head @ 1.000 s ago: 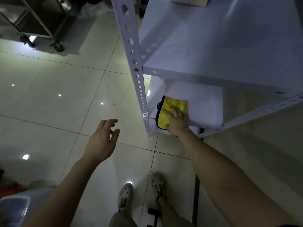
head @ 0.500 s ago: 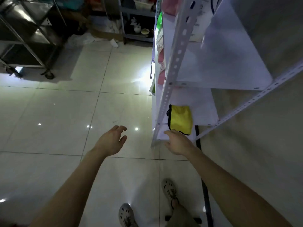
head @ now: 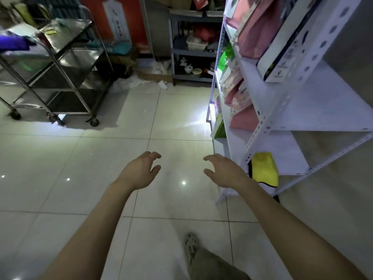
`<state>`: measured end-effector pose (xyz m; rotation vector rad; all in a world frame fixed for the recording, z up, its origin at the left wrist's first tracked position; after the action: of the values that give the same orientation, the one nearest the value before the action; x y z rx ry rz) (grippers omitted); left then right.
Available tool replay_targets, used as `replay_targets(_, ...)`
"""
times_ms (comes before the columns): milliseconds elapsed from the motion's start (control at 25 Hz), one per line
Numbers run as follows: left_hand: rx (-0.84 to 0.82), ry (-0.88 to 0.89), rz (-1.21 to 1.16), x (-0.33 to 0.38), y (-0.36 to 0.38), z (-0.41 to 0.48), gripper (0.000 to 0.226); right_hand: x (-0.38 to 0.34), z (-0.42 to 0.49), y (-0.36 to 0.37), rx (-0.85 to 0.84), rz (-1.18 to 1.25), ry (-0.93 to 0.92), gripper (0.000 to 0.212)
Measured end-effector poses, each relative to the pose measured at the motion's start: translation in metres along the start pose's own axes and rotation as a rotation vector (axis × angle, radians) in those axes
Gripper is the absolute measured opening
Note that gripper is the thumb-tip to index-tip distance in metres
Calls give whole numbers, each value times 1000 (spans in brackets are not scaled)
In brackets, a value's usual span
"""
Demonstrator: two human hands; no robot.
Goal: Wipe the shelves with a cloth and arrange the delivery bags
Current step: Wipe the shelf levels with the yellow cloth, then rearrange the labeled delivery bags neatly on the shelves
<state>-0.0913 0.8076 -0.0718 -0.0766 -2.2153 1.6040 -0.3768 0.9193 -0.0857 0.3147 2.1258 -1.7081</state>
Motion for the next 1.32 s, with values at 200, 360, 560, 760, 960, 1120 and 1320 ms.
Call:
replay_targets(200, -16, -8, 54, -52, -37, 80, 45, -15, 111, -3, 20, 25, 16, 55)
replay_targets(360, -57, -33, 86, -99, -83, 153, 46, -43, 219, -20, 26, 73, 16, 54)
replay_targets(560, -5, 8, 90, -119, -140, 252, 46, -56, 313, -66, 84, 49, 23, 54)
replay_targets(760, -1, 190, 115, -100, -178, 381, 47, -26, 369, -116, 227, 1, 172, 54)
replay_targets(960, -77, 517, 163, -31, -209, 493, 47, 0, 381, -163, 385, 12, 438, 47)
replay_targets(1120, -108, 776, 222, 46, -224, 541, 46, 11, 362, -191, 580, 10, 662, 34)
replay_targets(1320, -138, 1036, 236, 147, -232, 571, 46, 34, 325, -226, 693, -52, 910, 51)
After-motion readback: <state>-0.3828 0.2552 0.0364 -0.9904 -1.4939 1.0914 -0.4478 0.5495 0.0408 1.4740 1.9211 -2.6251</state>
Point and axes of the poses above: each hand's wrist, its own z-axis towards the middle knuckle, its own y-axis out of the palm, x = y × z, the point moved 3 cm from there along z, towards the middle knuckle, and after that the axes turned 14 degrees about -y, right-handed, at the moved point
